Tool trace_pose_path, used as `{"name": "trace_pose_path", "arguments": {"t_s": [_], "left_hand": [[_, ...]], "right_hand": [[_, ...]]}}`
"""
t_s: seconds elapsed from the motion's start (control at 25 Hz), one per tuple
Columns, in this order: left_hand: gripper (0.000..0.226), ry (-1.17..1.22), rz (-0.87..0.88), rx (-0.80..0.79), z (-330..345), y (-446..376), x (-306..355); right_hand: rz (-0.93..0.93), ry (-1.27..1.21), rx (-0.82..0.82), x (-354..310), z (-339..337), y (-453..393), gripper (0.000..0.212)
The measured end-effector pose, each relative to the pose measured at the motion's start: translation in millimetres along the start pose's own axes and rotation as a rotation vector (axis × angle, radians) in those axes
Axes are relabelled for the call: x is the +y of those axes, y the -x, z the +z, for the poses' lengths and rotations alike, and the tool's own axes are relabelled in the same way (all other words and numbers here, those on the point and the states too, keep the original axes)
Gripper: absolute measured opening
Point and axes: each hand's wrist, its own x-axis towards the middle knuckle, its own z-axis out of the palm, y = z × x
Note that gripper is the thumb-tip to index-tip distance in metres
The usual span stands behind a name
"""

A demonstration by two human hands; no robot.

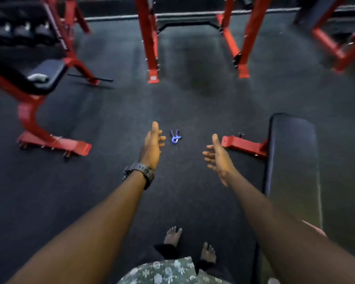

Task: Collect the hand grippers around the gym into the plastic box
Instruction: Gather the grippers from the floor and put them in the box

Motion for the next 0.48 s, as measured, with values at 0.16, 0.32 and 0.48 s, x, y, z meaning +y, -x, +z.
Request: {"name": "trace_pose_path", "arguments": {"t_s": [0.16, 0.32, 0.48], "left_hand": [[0.056, 0.012, -0.012, 0.057, 13, 5, -20], [0.066, 0.005, -0.010, 0.052, 26, -5, -27], [0.078, 0.000, -0.048, 0.064, 31, -46, -35]], "right_hand": [[0.034, 0.104, -0.029, 18, -10, -20, 0.063], [0.054, 0.165, -0.076, 22, -12, -41, 0.071], [0.065, 0.200, -0.114, 14, 6, -85, 0.074]]}}
